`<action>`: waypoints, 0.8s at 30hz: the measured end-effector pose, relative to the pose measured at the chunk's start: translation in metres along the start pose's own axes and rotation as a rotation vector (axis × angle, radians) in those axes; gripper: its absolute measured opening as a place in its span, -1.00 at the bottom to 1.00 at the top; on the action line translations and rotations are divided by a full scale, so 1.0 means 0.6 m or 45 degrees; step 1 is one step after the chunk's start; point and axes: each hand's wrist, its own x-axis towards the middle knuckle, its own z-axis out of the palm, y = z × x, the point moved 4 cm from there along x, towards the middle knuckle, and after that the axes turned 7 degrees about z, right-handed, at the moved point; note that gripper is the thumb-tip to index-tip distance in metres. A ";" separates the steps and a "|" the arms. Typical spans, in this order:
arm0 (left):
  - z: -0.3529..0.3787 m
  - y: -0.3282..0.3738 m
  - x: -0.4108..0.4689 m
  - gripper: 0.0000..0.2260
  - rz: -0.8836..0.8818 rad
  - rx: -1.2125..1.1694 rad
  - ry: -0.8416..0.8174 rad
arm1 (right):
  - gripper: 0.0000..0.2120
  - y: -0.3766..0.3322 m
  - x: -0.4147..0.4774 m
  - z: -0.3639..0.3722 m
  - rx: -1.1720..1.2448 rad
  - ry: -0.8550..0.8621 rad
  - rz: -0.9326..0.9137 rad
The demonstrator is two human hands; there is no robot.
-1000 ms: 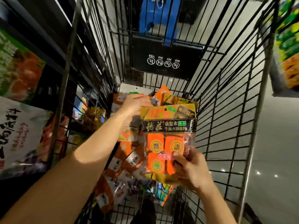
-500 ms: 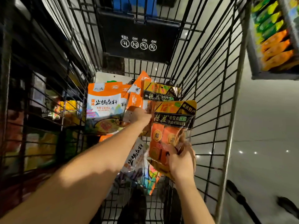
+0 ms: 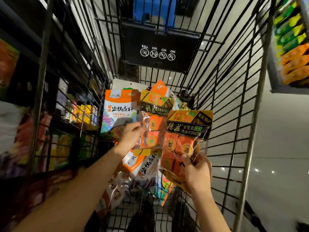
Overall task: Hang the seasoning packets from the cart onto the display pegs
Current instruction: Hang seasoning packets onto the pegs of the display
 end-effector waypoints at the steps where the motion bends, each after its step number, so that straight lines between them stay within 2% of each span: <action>1: -0.020 -0.018 -0.009 -0.78 -0.025 -0.033 0.105 | -0.84 0.001 0.001 0.005 0.032 -0.031 0.018; 3: -0.034 -0.052 -0.014 -0.72 -0.091 -0.124 0.106 | -0.82 0.003 0.005 0.013 0.063 -0.095 0.015; 5: -0.021 -0.069 -0.015 -0.69 -0.098 -0.192 -0.062 | -0.78 0.004 0.008 0.020 0.056 -0.134 -0.003; 8: 0.008 -0.059 -0.028 -0.76 -0.078 -0.142 -0.174 | -0.75 0.014 0.014 0.028 0.079 -0.170 0.003; 12: -0.007 -0.050 -0.054 -0.68 -0.191 -0.220 -0.081 | -0.76 0.009 0.013 0.017 0.087 -0.200 -0.054; 15: -0.075 -0.069 -0.073 -0.82 -0.200 -0.250 0.054 | -0.75 0.003 0.007 0.014 0.142 -0.220 -0.034; 18: -0.141 -0.045 -0.115 -0.86 -0.040 -0.176 0.218 | -0.75 -0.008 -0.001 0.014 0.155 -0.256 -0.034; 21: -0.169 -0.017 -0.156 -0.88 0.098 -0.277 0.246 | -0.80 -0.025 -0.008 0.008 0.116 -0.307 -0.088; 22: -0.178 -0.016 -0.167 -0.82 0.106 -0.374 0.220 | -0.83 -0.036 -0.011 0.004 0.094 -0.324 -0.135; 24: -0.183 -0.009 -0.186 -0.55 0.050 -0.568 0.127 | -0.87 -0.054 -0.021 -0.002 0.128 -0.369 -0.160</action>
